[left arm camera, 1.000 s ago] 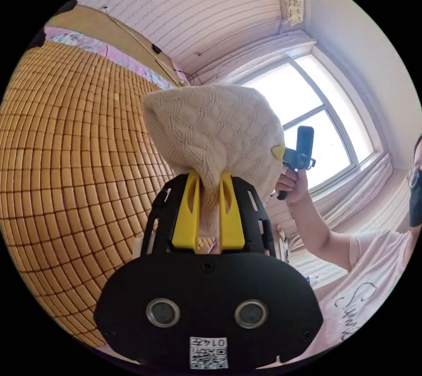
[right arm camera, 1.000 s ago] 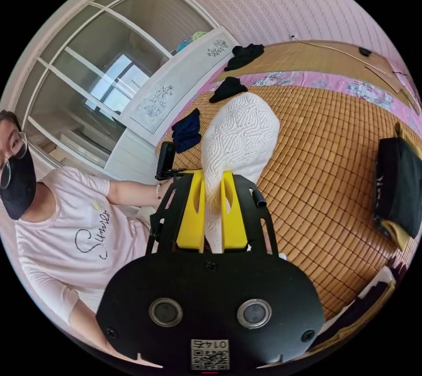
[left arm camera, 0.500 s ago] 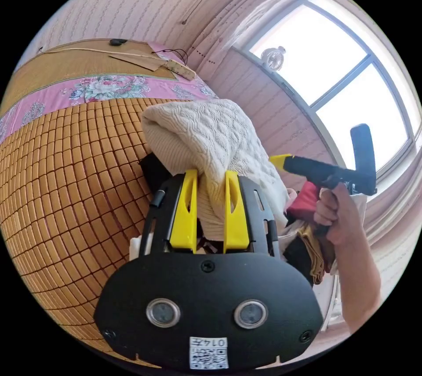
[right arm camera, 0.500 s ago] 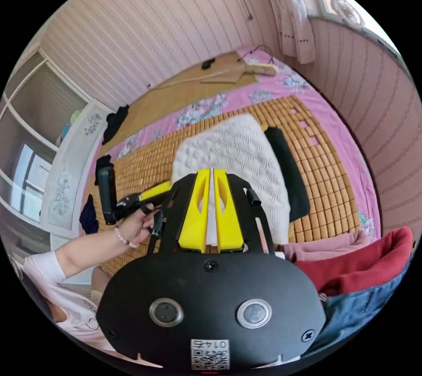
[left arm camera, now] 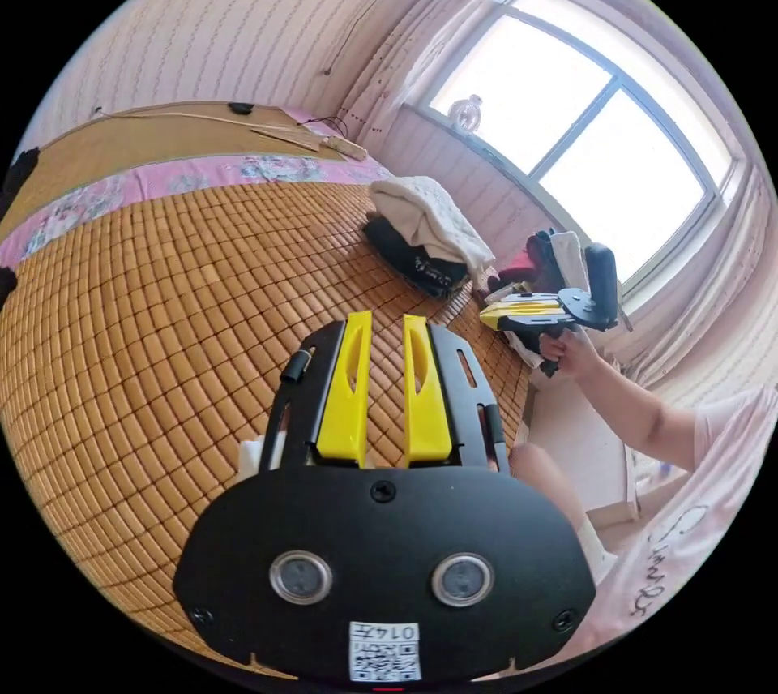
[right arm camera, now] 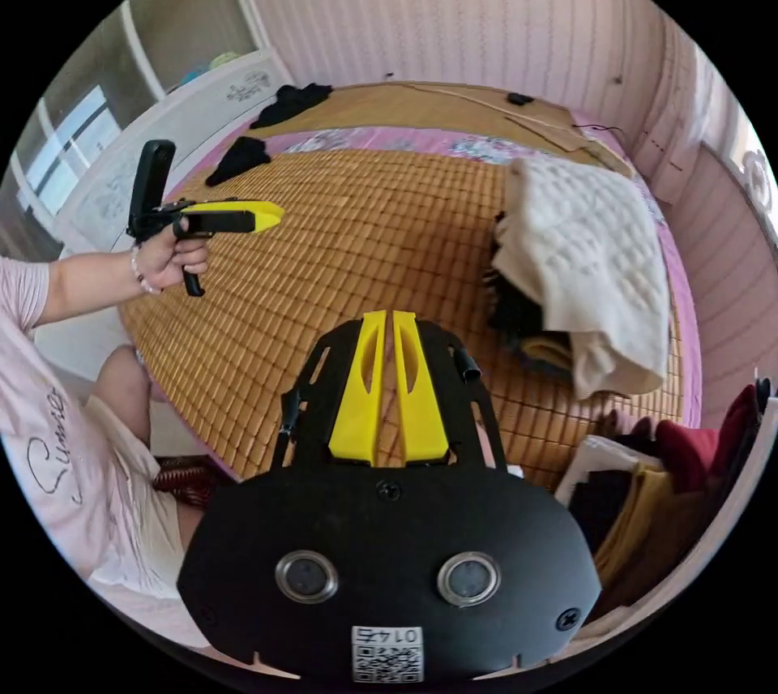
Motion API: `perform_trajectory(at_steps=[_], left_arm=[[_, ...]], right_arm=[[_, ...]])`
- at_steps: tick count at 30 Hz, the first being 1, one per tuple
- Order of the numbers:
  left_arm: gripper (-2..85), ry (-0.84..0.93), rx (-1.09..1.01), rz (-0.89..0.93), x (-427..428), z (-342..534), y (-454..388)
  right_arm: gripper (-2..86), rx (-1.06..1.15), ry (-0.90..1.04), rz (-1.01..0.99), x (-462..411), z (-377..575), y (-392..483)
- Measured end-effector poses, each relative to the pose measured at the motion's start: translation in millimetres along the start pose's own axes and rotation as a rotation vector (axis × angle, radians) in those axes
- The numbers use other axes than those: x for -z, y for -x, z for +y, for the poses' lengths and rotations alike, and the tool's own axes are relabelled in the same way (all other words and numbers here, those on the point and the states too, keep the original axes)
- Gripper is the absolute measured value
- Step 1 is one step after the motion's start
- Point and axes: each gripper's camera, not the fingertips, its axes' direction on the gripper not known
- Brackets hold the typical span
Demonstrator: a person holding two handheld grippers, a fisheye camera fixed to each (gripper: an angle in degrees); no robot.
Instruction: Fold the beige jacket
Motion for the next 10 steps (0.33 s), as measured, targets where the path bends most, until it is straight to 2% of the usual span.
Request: perform_trajectory(at_steps=[3,6,8,10], left_arm=[[6.5,0.000,0.111,-0.120,106,90,28],[6.5,-0.092,0.244,-0.332,223,174,47],[6.5,-0.177,0.358,-0.496,309,231,56],[6.5,-0.230,0.436,-0.609,359,268,60]], right_arm=[[-0.9,0.069,0.021,-0.104,-39,8,85],[-0.9,0.207,0.033,-0.176,-77,-9,169],[-0.8,0.308,0.077,-0.312,-104,-44,226],[-0.6,0.365,0.086,-0.433,-119,-76,265]])
